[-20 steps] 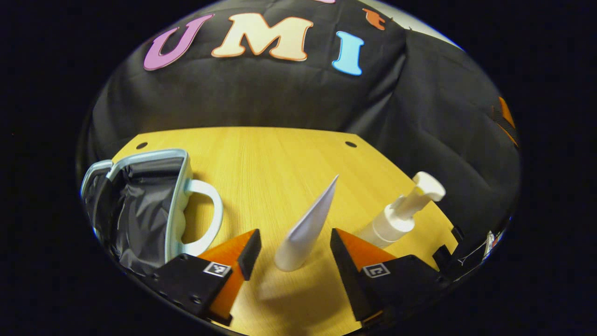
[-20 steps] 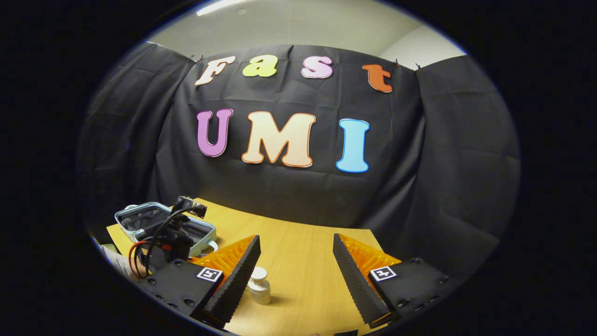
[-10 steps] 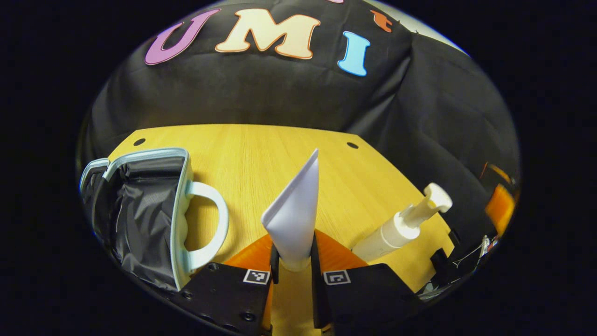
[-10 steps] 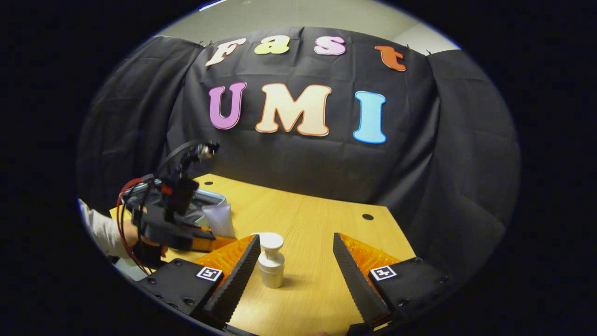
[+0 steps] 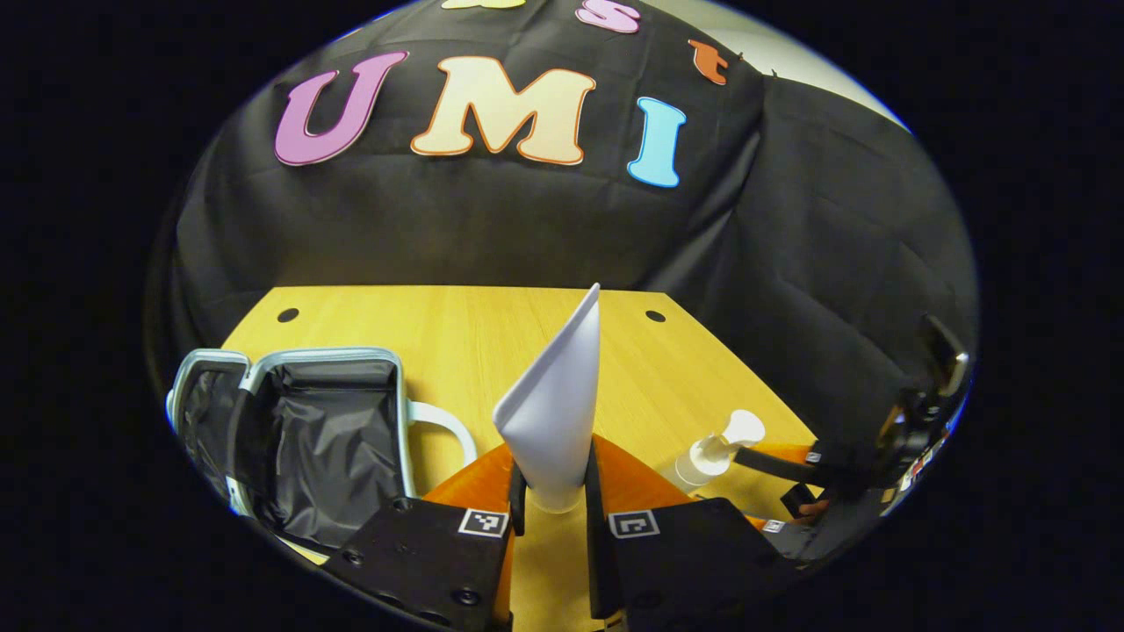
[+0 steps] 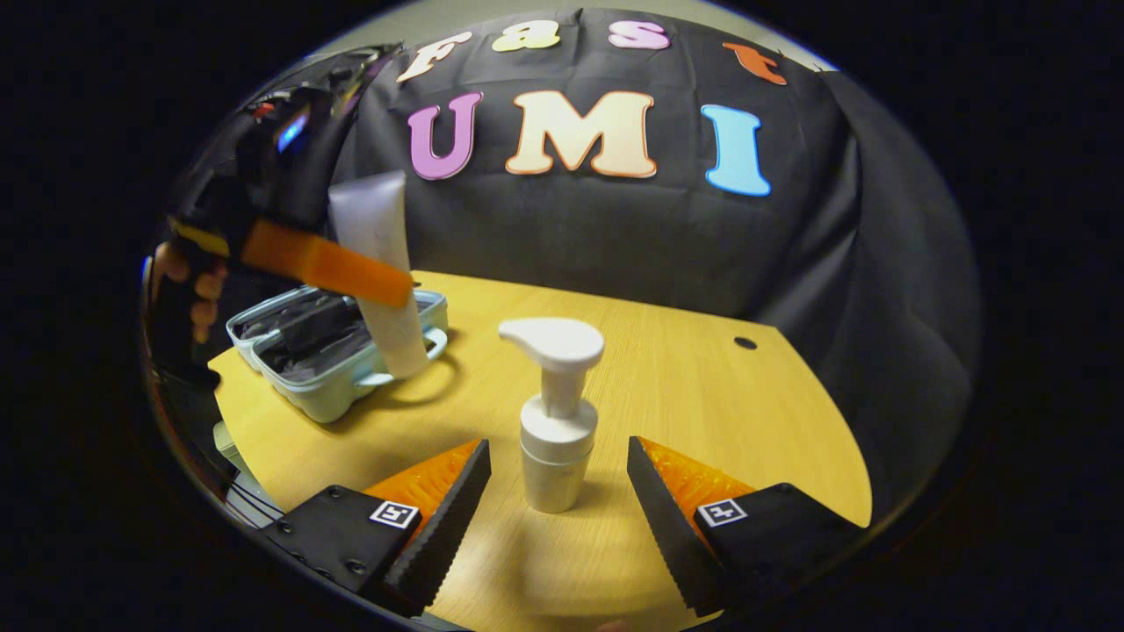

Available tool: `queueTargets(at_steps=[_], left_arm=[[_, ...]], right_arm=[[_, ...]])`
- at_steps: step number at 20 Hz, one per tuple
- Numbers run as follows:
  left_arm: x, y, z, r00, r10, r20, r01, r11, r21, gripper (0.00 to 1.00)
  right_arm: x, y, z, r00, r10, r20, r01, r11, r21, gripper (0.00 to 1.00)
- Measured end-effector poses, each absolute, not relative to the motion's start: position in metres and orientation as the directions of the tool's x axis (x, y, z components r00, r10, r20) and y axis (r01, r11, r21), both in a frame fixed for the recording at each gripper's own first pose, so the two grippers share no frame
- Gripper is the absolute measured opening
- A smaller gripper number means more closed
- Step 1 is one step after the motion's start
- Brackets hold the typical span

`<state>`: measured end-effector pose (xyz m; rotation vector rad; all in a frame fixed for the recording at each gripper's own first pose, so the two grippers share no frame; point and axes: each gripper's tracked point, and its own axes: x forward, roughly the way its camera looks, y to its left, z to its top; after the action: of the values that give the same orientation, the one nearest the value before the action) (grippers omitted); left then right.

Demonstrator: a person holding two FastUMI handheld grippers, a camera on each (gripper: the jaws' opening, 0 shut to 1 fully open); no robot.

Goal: First open the suitcase, pack the skin care products into it, and then close the suitcase.

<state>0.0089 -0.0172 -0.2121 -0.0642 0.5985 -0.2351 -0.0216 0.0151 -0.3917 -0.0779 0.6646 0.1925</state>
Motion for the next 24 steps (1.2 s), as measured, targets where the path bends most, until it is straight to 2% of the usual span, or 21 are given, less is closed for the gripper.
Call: queueTargets(at_steps=[1, 2, 5, 7, 12, 13, 16, 20, 24], left_arm=[[0.005, -0.016, -0.207, 0.804, -0.234, -0.547, 0.202, 0.972, -0.118, 0.30], [0.000, -0.014, -0.204, 0.804, -0.229, -0.549, 0.203, 0.973, -0.109, 0.27], [-0.016, -0.001, -0.210, 0.797, -0.194, -0.572, 0.177, 0.981, -0.085, 0.27], [-0.028, 0.009, -0.213, 0.789, -0.165, -0.592, 0.138, 0.986, -0.091, 0.27], [-0.048, 0.055, -0.207, 0.794, -0.040, -0.607, 0.019, 0.999, -0.042, 0.29], [-0.052, 0.068, -0.206, 0.787, -0.007, -0.617, -0.005, 1.000, -0.018, 0.27], [-0.053, 0.114, -0.199, 0.773, 0.080, -0.629, -0.065, 0.997, 0.048, 0.27], [-0.045, 0.169, -0.218, 0.713, 0.102, -0.694, -0.064, 0.995, 0.082, 0.27], [-0.029, 0.209, -0.257, 0.634, 0.080, -0.769, -0.049, 0.997, 0.063, 0.25]], right_arm=[[-0.017, 0.018, -0.401, 0.760, 0.159, -0.630, -0.202, 0.979, 0.004, 0.99], [-0.014, 0.021, -0.407, 0.753, 0.170, -0.635, -0.204, 0.979, 0.020, 0.99], [-0.006, 0.025, -0.407, 0.757, 0.189, -0.625, -0.209, 0.977, 0.043, 0.96], [-0.005, 0.035, -0.411, 0.736, 0.244, -0.632, -0.239, 0.966, 0.095, 0.61], [-0.011, 0.053, -0.388, 0.712, 0.326, -0.622, -0.296, 0.942, 0.155, 0.59], [-0.013, 0.060, -0.378, 0.711, 0.351, -0.610, -0.313, 0.934, 0.173, 0.59], [-0.010, 0.082, -0.343, 0.724, 0.392, -0.568, -0.354, 0.917, 0.181, 0.59], [0.007, 0.120, -0.303, 0.768, 0.393, -0.506, -0.339, 0.919, 0.200, 0.59], [0.018, 0.163, -0.294, 0.779, 0.370, -0.506, -0.312, 0.929, 0.199, 0.59]])
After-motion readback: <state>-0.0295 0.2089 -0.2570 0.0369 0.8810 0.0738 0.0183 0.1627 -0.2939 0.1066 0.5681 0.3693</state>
